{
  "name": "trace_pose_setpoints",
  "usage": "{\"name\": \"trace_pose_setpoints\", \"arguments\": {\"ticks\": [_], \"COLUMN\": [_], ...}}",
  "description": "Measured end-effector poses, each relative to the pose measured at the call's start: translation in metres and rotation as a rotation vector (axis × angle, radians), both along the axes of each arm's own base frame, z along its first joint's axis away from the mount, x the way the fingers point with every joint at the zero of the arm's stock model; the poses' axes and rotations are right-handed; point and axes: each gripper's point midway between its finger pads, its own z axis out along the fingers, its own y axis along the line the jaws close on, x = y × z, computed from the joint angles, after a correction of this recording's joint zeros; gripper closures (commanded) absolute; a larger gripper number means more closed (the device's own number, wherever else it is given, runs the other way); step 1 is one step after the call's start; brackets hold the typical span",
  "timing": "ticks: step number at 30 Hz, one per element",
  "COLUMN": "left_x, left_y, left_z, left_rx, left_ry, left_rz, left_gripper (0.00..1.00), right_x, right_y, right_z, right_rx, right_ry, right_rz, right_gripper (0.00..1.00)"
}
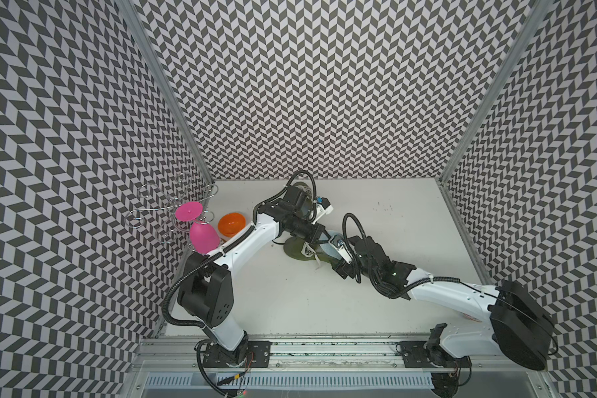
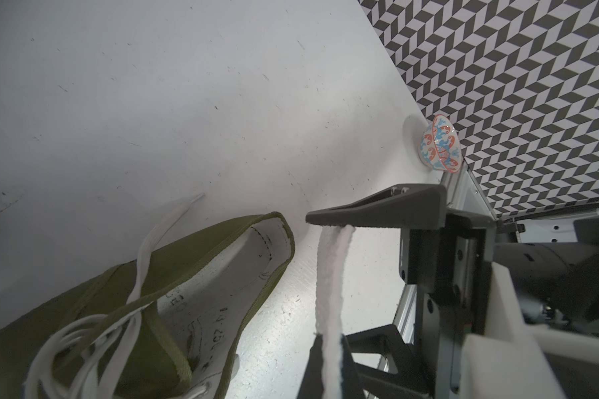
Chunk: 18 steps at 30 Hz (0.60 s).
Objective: Insert the insole into the shoe
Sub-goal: Pick up the insole from the center of the board.
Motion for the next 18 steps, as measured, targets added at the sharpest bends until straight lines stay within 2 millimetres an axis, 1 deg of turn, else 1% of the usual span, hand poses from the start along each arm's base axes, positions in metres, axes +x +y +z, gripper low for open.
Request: {"name": "trace_pose_setpoints", "arguments": {"ticks": [4,9,15,18], "left_x": [-0.002,-0.008,-0.019,-0.021], "left_y": [0.001,0.000,0.004,0.006], "left_z": [0.005,0.011,0.023,0.026], "left_rx": [-0.015,-0.037,-0.063,-0.059], "left_ry": [0.005,0.013,-0.022,-0.047], "left_rz": [-0.001,-0.020,-0.045,-0.045], "left_gripper": [1.00,1.00,1.00,1.00], "right_x": [0.000,0.004,0.009,0.009], "right_y": [0.002,0.000,-0.002,-0.001], "right_z": [0.002,0.006,0.013,0.015], "right_rx": [0.025,0.034,0.037,0.036], "right_ry": [-0.025,-0.078,-0.151,-0.167], "right_rz": [0.011,-0.003,-0.022,-0.016], "right_gripper": [0.08,0.09,0.20,0.23]}}
